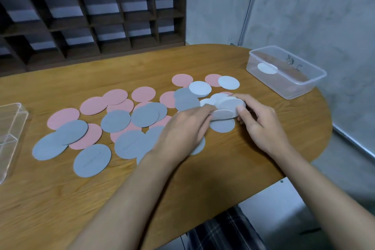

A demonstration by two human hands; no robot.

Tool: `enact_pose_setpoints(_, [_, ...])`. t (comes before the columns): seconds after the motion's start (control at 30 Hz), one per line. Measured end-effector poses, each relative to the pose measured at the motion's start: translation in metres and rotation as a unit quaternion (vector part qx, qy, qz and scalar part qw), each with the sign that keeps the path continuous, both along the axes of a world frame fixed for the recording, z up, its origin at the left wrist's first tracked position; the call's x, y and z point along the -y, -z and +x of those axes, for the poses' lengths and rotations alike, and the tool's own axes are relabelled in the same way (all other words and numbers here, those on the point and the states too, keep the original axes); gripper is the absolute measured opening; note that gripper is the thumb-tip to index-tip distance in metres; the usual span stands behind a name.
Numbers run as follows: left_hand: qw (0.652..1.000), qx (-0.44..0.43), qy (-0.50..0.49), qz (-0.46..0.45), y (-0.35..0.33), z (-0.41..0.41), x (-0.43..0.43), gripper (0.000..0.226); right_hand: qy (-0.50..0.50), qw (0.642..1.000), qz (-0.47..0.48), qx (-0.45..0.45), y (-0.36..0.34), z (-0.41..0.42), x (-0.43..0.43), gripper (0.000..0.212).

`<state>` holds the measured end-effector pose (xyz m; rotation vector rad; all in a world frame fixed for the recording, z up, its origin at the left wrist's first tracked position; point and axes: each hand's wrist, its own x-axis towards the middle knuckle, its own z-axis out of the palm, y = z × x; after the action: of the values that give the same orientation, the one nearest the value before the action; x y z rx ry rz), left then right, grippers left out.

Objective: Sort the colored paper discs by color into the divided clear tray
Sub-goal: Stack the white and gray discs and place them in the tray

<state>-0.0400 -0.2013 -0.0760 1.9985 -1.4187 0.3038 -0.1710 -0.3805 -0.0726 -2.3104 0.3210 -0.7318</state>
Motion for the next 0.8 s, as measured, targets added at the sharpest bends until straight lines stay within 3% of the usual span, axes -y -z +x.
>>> enact_pose_setpoints(0.17, [0.985, -0.154, -0.053, -0.066, -0.001, -0.005, 0.003, 0.010, -0.019, 0.999, -0.044, 0.005, 0.002, -0.001, -0.007, 0.034])
enact_pose_setpoints(0.33, [0.966, -0.223, -0.083, -0.103, -0.001, -0.010, 0.005, 0.010, -0.044, 0.998, -0.044, 0.006, 0.004, -0.003, -0.008, 0.038])
enact_pose_setpoints(0.63, [0.962, -0.226, -0.096, -0.117, 0.000, -0.010, 0.007, 0.017, -0.044, 0.995, -0.082, -0.046, 0.002, 0.002, -0.011, 0.051])
enact_pose_setpoints(0.8, [0.973, -0.189, -0.082, -0.102, 0.000, -0.011, 0.008, 0.019, -0.017, 0.995, -0.097, -0.004, 0.004, 0.004, -0.006, 0.036])
